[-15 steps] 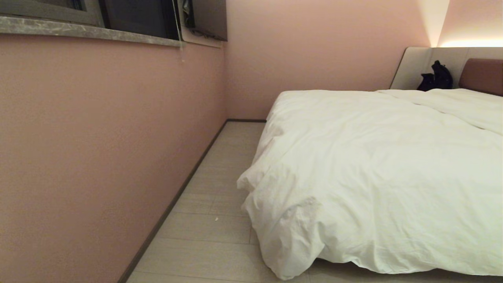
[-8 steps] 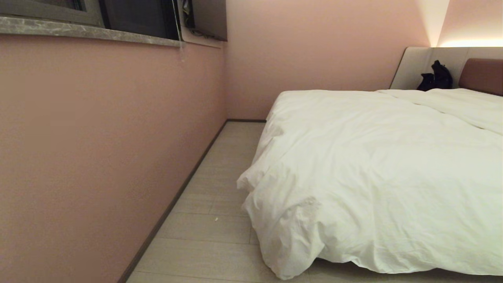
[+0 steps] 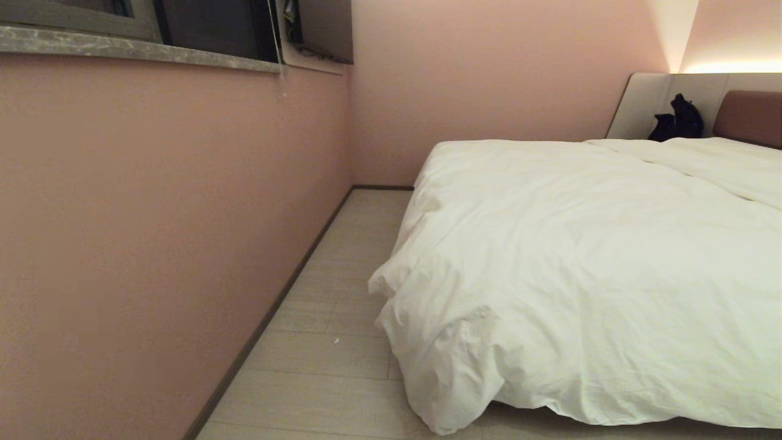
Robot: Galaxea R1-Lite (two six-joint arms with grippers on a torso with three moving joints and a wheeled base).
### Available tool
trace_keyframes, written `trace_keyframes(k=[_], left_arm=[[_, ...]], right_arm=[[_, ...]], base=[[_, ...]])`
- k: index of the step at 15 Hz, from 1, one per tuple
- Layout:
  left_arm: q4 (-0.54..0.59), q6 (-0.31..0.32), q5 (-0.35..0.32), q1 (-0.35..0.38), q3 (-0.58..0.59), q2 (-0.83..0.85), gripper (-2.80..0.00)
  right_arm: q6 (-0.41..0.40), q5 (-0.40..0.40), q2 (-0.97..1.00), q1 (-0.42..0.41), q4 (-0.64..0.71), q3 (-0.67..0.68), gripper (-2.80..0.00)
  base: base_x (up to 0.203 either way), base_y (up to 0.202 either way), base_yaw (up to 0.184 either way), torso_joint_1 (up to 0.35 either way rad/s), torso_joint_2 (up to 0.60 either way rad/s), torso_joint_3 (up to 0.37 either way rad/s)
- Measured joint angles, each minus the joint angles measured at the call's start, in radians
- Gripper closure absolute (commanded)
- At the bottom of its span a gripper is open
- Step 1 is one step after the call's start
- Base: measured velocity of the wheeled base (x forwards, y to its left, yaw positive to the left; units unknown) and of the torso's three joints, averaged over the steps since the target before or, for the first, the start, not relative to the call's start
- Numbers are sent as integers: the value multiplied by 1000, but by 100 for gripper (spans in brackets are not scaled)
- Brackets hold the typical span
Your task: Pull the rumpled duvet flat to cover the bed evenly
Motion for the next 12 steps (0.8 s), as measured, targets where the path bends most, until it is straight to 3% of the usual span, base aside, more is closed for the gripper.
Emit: trace_keyframes(k=[12], left_arm=[[0, 0, 0, 0, 0, 0, 0]], right_arm=[[-1, 1, 0, 0, -1, 0, 0]], base=[[0, 0, 0, 0, 0, 0]])
